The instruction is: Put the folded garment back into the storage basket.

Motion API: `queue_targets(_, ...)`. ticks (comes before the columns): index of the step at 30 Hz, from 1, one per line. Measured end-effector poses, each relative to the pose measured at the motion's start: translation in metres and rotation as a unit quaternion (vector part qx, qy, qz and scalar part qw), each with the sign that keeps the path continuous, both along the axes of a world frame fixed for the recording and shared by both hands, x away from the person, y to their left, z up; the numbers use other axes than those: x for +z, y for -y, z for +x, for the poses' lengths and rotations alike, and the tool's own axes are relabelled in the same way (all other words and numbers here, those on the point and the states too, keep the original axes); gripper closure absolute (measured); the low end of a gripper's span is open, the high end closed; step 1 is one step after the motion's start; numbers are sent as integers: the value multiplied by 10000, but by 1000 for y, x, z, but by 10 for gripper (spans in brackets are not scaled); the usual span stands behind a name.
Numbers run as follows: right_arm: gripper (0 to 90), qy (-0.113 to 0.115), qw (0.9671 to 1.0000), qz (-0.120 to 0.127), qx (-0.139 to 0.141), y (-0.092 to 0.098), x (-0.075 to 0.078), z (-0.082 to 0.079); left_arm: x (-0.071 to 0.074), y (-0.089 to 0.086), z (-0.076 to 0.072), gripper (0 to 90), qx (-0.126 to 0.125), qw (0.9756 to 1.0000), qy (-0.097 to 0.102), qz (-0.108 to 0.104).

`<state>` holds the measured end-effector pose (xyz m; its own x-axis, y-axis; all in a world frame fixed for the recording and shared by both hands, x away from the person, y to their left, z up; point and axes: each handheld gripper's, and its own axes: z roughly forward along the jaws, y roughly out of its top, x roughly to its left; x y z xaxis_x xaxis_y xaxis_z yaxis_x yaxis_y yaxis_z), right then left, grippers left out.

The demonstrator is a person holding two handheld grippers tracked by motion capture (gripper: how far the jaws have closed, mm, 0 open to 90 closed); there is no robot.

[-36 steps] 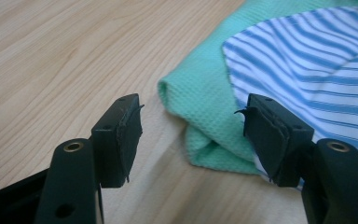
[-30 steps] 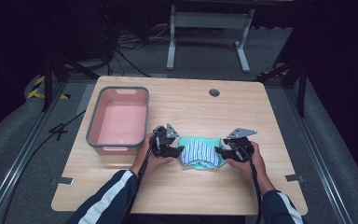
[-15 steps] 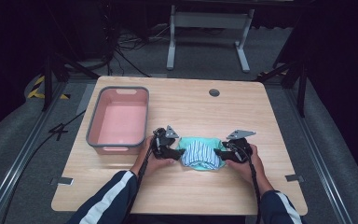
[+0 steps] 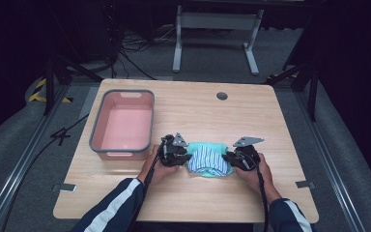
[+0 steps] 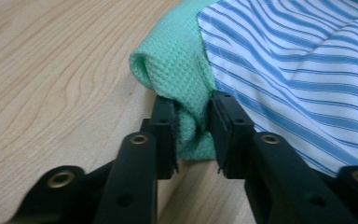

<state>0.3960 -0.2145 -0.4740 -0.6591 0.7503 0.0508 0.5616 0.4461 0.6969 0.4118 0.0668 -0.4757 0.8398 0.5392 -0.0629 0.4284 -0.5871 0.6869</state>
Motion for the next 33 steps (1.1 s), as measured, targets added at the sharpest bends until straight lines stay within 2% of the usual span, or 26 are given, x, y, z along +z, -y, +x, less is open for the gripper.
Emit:
queue_targets(5, 808, -13, 10000, -9, -15, 0, 1, -1, 1, 1, -1, 810, -59, 10000, 14, 32)
queue_targets(8, 814, -25, 10000, -13, 5, -1, 2, -2, 3, 3, -3, 818, -94, 9999, 47, 132)
queue_targets(12, 818, -16, 10000, 38, 19, 2, 6, -3, 4, 3, -3, 822, -118, 9999, 16, 125)
queue_targets(13, 818, -18, 10000, 72, 9, 2, 7, -4, 5, 4, -3, 822, -141, 9998, 60, 142)
queue_targets(18, 819, 39, 9999, 128, 15, 4, 15, -6, 13, 3, -4, 824, -137, 9999, 102, 26)
queue_targets(25, 819, 87, 9996, 270, -3, 4, 24, -9, 23, 4, -7, 828, -300, 9992, 246, -2)
queue_targets(27, 819, 127, 9996, 256, 3, 4, 27, -10, 26, 5, -6, 829, -291, 9993, 220, -24)
queue_targets(33, 820, 217, 9994, 255, -18, 3, 35, -8, 39, 5, -4, 829, -283, 9991, 323, -63)
